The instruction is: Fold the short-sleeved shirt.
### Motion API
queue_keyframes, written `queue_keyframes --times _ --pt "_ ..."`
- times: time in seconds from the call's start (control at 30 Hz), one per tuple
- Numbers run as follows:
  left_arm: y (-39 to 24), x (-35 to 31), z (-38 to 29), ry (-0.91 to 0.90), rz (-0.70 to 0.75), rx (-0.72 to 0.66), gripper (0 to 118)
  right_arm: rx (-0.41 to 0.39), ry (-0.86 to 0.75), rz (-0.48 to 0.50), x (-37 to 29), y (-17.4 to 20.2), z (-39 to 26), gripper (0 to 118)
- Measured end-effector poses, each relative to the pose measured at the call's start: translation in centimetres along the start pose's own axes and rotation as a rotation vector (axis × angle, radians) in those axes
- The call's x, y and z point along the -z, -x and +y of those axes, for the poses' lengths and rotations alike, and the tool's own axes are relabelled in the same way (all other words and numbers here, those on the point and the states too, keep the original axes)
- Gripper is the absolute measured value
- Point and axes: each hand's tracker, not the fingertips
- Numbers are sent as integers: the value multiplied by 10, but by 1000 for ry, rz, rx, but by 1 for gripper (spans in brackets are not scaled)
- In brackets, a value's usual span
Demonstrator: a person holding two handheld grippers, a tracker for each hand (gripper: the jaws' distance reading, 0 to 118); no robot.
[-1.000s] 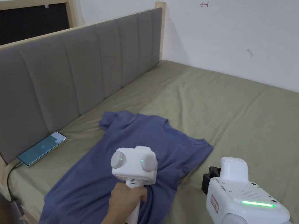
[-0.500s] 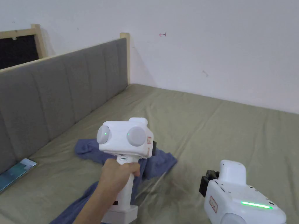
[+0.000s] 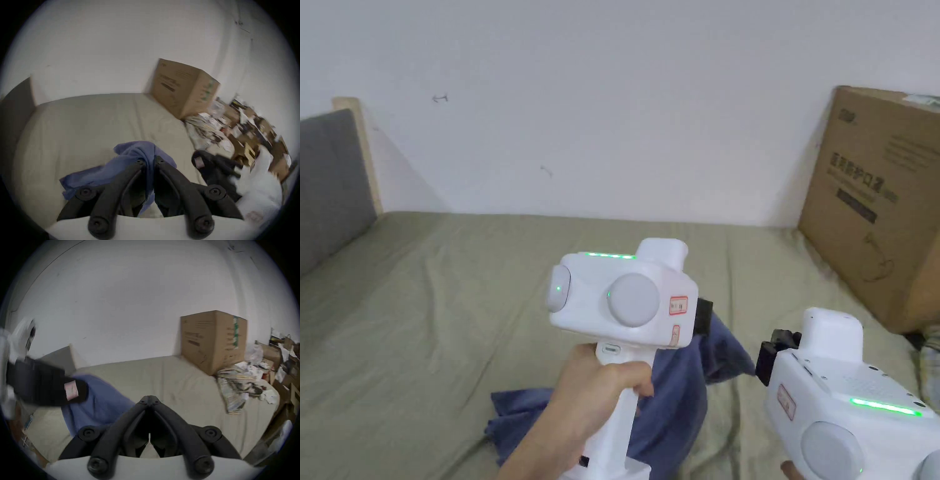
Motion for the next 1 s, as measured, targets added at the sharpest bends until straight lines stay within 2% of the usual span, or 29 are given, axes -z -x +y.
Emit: queue_keyframes --times 0.1,0.2,0.33,0.43,0.5,0.53,0.57,0.6,0.67,0.83,0.87,0.9,0.93,0.97,1.0 --pt "-40 36 -32 84 -44 104 7 39 4 -78 -5 -38 -2 0" --pt "-52 81 -75 217 -48 62 7 91 39 -115 -5 -64 -11 0" --pt "-53 134 -135 395 53 134 7 100 86 -133 -1 -78 -29 0" --pt "-45 150 -159 426 75 103 10 86 121 -125 4 -78 -41 0" --pt "-40 153 -162 443 86 79 46 85 151 -116 8 -75 -48 0" --pt "-36 152 -160 445 85 68 74 87 161 -110 10 -73 -50 0" --pt "-34 150 -159 440 79 56 74 89 173 -102 12 -71 -53 0" --pt "-31 149 -158 443 78 55 84 89 180 -94 14 -69 -55 0" --pt "-26 142 -154 434 72 51 117 80 193 -84 17 -63 -58 0" --pt "2 97 -129 341 57 4 112 61 213 -52 21 -50 -62 0" --pt "12 82 -127 310 78 -16 104 60 215 -43 20 -47 -62 0" --pt "21 71 -126 297 98 -35 90 57 215 -34 20 -45 -63 0" --pt "33 57 -127 284 126 -66 66 48 219 -28 21 -41 -64 0" --pt "46 43 -131 277 145 -89 25 40 223 -24 21 -37 -65 0" --pt "56 32 -137 275 139 -98 0 33 226 -16 20 -35 -66 0"
